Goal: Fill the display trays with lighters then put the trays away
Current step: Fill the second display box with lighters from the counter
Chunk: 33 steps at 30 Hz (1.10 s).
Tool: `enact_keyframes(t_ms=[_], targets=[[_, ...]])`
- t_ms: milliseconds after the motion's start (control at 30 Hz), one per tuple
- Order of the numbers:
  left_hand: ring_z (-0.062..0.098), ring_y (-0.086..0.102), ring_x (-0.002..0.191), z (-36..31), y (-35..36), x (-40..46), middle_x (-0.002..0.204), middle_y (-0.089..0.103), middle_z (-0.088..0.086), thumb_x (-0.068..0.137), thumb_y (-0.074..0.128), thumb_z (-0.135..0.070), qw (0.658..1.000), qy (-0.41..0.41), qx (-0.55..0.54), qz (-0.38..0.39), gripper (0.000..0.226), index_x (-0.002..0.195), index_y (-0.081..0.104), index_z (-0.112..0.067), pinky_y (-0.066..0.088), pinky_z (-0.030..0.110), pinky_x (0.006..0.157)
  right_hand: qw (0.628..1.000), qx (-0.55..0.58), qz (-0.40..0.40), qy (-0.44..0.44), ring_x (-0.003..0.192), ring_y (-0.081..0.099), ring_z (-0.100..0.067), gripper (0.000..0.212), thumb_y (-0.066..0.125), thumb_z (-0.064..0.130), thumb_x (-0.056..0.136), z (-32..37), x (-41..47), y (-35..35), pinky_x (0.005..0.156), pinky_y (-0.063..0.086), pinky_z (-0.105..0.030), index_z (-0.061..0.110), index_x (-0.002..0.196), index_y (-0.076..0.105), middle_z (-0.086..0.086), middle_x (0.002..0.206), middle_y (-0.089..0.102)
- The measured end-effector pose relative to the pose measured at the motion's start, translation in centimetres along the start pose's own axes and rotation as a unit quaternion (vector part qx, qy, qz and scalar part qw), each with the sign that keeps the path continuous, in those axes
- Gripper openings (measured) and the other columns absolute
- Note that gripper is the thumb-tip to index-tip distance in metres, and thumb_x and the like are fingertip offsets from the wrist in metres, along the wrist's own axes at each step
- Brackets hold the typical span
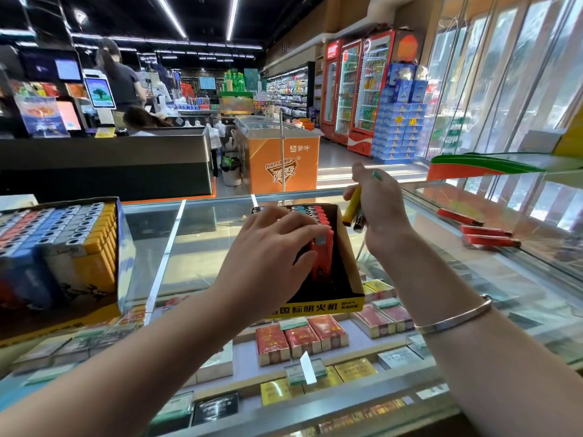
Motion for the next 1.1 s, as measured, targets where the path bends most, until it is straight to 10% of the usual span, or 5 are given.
enact_keyframes(t_ms=[333,600,800,1100], targets=[[0.008,0.051,0.103,2.6,-2.8,-0.2,0.092,0.057,-0.024,0.084,0.051,-0.051,0.973,-0.103,-0.183,-0.094,0.042,0.111,0.052,-0.019,0.037,0.032,0.088,0.963,0.142,0.223,-0.060,0.049,0.061,-0.017,0.026,0.061,0.033,0.077,3.0,-2.2,4.5,0.043,0.048,-0.024,0.013,0.084,0.047,0.002,0.057,0.062],[-0.001,0.060,0.077,4.9,-4.4,-0.4,0.084,0.063,-0.012,0.084,0.062,-0.017,0.921,-0.135,-0.327,-0.166,0.011,0.094,0.059,-0.017,0.046,0.011,0.064,0.941,0.154,0.290,-0.079,0.044,0.061,-0.020,0.026,0.067,0.025,0.072,3.5,-3.5,6.0,0.039,0.047,-0.022,0.014,0.073,0.044,-0.005,0.061,0.056],[0.014,0.063,0.082,6.8,-5.2,0.0,0.086,0.065,-0.008,0.087,0.059,-0.016,0.904,-0.175,-0.353,-0.168,0.017,0.094,0.059,-0.031,0.055,0.034,0.075,0.972,0.057,0.205,-0.095,0.040,0.056,-0.017,0.022,0.061,0.032,0.081,2.9,-2.4,4.6,0.037,0.043,-0.022,0.015,0.079,0.048,-0.002,0.059,0.058],[0.006,0.060,0.076,4.5,-3.8,0.7,0.090,0.062,-0.009,0.083,0.064,-0.013,0.965,-0.080,-0.244,-0.058,0.020,0.102,0.067,-0.018,0.053,0.019,0.069,0.995,0.055,0.036,-0.073,0.038,0.049,-0.014,0.020,0.051,0.020,0.095,2.2,-0.6,0.5,0.037,0.036,-0.019,0.014,0.076,0.046,-0.005,0.059,0.054]])
Point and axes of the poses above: each hand's wrist, its own x-axis towards the middle knuckle, its own y-axis out of the palm, z = x × y, the point moved 10 cm from there along x, towards the middle knuckle
